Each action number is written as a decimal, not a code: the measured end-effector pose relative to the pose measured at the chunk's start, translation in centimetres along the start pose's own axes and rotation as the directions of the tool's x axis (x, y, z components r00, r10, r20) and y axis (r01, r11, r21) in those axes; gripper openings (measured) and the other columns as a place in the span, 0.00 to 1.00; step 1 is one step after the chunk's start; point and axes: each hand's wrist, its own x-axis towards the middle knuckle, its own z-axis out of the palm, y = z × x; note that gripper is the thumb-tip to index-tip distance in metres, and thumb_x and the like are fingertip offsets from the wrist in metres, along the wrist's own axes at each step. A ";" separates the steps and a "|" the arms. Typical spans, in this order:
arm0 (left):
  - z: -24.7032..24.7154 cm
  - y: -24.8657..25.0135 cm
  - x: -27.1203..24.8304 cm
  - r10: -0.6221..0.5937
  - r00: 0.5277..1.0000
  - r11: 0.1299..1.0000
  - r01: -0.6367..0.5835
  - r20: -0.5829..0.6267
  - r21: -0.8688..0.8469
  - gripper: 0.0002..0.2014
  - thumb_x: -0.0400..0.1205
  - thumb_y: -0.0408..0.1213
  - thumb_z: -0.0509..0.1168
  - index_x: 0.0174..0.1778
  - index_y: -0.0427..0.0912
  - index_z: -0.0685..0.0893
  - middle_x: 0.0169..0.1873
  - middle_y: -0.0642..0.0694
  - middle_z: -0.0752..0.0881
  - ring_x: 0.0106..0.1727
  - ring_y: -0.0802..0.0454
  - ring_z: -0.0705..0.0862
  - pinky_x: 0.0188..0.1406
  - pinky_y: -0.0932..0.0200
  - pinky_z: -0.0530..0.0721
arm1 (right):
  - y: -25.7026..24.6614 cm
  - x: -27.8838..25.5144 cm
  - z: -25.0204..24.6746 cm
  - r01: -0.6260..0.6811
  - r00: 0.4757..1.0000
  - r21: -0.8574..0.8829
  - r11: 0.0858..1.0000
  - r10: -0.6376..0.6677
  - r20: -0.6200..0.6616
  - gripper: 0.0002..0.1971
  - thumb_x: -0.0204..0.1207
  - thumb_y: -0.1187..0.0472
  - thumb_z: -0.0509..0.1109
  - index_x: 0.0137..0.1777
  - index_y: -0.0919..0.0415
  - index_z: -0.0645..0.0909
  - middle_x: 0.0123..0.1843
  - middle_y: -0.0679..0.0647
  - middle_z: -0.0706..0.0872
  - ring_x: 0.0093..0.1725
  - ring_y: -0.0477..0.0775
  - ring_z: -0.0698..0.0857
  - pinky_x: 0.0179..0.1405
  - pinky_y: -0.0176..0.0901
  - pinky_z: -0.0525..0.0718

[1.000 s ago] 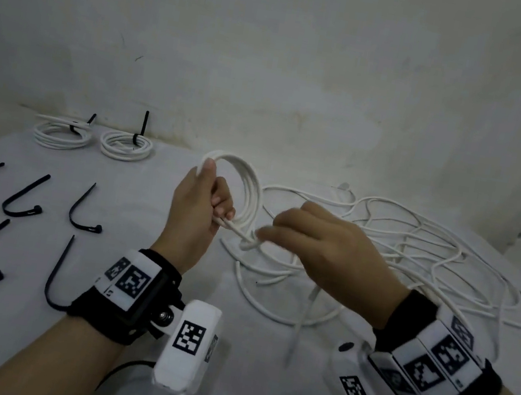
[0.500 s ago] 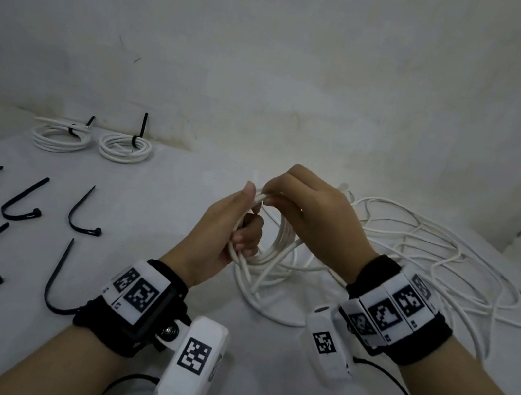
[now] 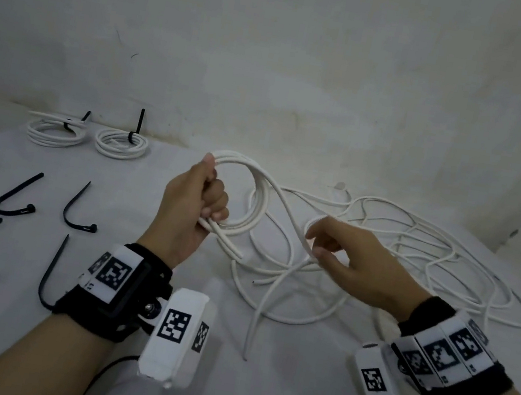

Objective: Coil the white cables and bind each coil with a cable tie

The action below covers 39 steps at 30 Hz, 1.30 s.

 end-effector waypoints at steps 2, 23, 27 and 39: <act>-0.1 0.1 0.1 0.015 1.000 1.000 -0.015 -0.001 -0.019 0.18 0.88 0.43 0.51 0.31 0.45 0.64 0.13 0.54 0.60 0.14 0.60 0.58 0.14 0.68 0.64 | 0.9 -0.5 0.1 -0.010 0.999 0.013 1.000 0.009 0.043 0.07 0.75 0.54 0.65 0.52 0.49 0.77 0.44 0.41 0.83 0.45 0.44 0.84 0.47 0.51 0.85; -1.9 1.7 1.2 0.152 0.971 0.962 -0.188 -0.184 -0.199 0.18 0.88 0.46 0.53 0.30 0.47 0.65 0.13 0.54 0.60 0.15 0.59 0.59 0.16 0.69 0.64 | 10.0 3.8 -3.3 -0.496 0.786 0.131 0.858 0.508 -0.354 0.03 0.77 0.69 0.69 0.43 0.62 0.81 0.36 0.53 0.84 0.21 0.40 0.84 0.27 0.36 0.81; -2.5 2.1 1.5 0.161 0.967 0.955 -0.202 -0.196 -0.215 0.19 0.87 0.46 0.53 0.30 0.47 0.65 0.13 0.54 0.60 0.15 0.59 0.59 0.16 0.69 0.63 | 10.3 3.0 -1.0 -0.556 0.829 -0.062 0.829 0.547 -0.119 0.04 0.76 0.67 0.71 0.40 0.60 0.82 0.35 0.57 0.88 0.25 0.46 0.85 0.31 0.40 0.84; -0.7 0.8 0.5 0.096 0.992 0.981 -0.108 -0.079 -0.160 0.19 0.88 0.47 0.52 0.30 0.46 0.65 0.14 0.54 0.59 0.15 0.60 0.58 0.15 0.68 0.63 | 0.5 5.1 1.9 -0.097 0.986 0.189 0.977 0.121 -0.118 0.16 0.77 0.55 0.72 0.63 0.56 0.81 0.59 0.48 0.84 0.57 0.42 0.81 0.53 0.16 0.71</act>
